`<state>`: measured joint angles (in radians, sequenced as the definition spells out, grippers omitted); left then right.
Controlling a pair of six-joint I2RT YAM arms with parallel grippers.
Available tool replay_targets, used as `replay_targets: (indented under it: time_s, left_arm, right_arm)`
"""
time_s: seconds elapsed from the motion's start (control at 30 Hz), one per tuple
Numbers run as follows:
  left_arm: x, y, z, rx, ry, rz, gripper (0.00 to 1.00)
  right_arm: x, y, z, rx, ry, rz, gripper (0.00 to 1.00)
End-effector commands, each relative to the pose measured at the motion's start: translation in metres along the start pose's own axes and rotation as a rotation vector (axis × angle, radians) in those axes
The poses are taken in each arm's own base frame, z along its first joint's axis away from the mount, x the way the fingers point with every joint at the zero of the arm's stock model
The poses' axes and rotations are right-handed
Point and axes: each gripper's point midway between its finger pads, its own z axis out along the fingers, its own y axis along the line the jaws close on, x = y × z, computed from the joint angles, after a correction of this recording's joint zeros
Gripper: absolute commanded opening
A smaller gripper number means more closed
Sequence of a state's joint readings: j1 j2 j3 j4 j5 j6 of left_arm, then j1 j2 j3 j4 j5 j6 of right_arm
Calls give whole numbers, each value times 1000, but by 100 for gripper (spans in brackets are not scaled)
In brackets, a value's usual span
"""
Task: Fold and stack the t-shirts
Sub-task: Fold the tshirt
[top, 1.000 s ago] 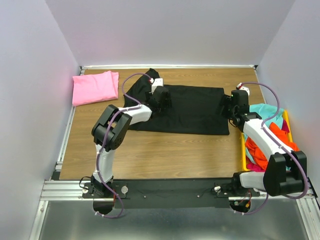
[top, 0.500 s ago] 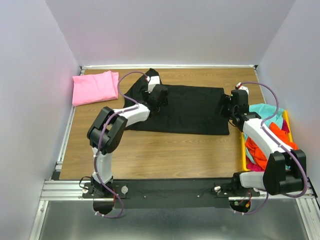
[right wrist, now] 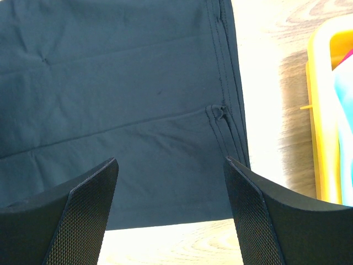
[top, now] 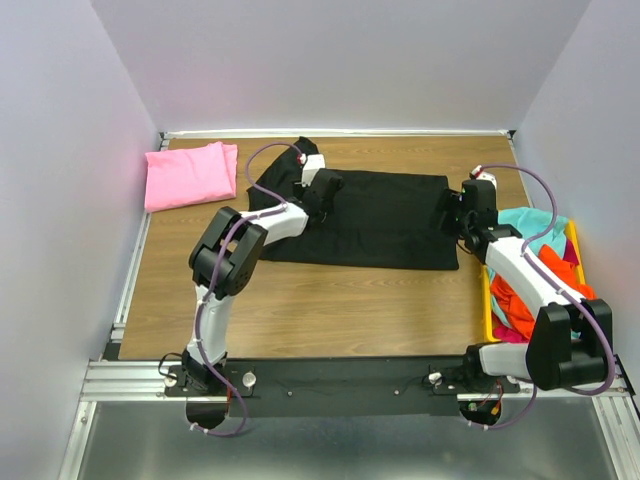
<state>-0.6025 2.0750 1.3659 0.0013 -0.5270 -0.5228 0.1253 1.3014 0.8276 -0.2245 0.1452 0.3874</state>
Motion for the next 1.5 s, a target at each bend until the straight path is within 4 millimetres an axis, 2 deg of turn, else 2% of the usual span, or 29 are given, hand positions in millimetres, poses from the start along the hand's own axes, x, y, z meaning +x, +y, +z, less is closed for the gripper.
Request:
replay_targets:
  time_s: [0.0, 0.07, 0.5, 0.53, 0.63, 0.7, 0.73, 0.9, 0.93, 1.0, 1.03, 1.1, 1.47]
  left_arm:
    - [4, 5, 8, -51, 11, 28, 58]
    - [8, 9, 10, -64, 21, 34, 52]
    - [20, 16, 15, -105, 42, 53, 48]
    - [21, 16, 16, -106, 44, 54, 42]
    - [23, 17, 17, -109, 51, 59, 35]
    - [22, 17, 17, -111, 47, 58, 33]
    - [21, 18, 17, -116, 44, 58, 28]
    - [12, 17, 13, -119, 23, 52, 25]
    - [11, 18, 13, -123, 20, 54, 19]
    - [7, 16, 12, -122, 11, 56, 15]
    - [5, 15, 12, -120, 7, 58, 5]
    - [5, 15, 12, -121, 4, 60, 0]
    - [-11, -2, 0, -125, -63, 87, 0]
  right_arm:
    - [1, 3, -2, -20, -12, -18, 84]
    - [0, 2, -3, -20, -16, -16, 84]
    - [-1, 4, -2, -27, -18, -16, 84]
    - [-1, 4, -2, -27, -18, -16, 84]
    - [-1, 3, -2, -24, -17, -15, 84]
    - [-2, 4, -3, -25, -20, -15, 84]
    - [-1, 4, -3, -27, -18, -17, 84]
    - [0, 4, -2, -24, -16, -19, 84]
    - [0, 4, -1, -24, -14, -17, 84]
    - [0, 4, -1, -22, -15, -17, 84]
    - [0, 4, -1, -22, -15, -16, 84]
    - [1, 3, 0, -20, -12, -18, 84]
    - [2, 4, 1, -23, -8, -19, 84]
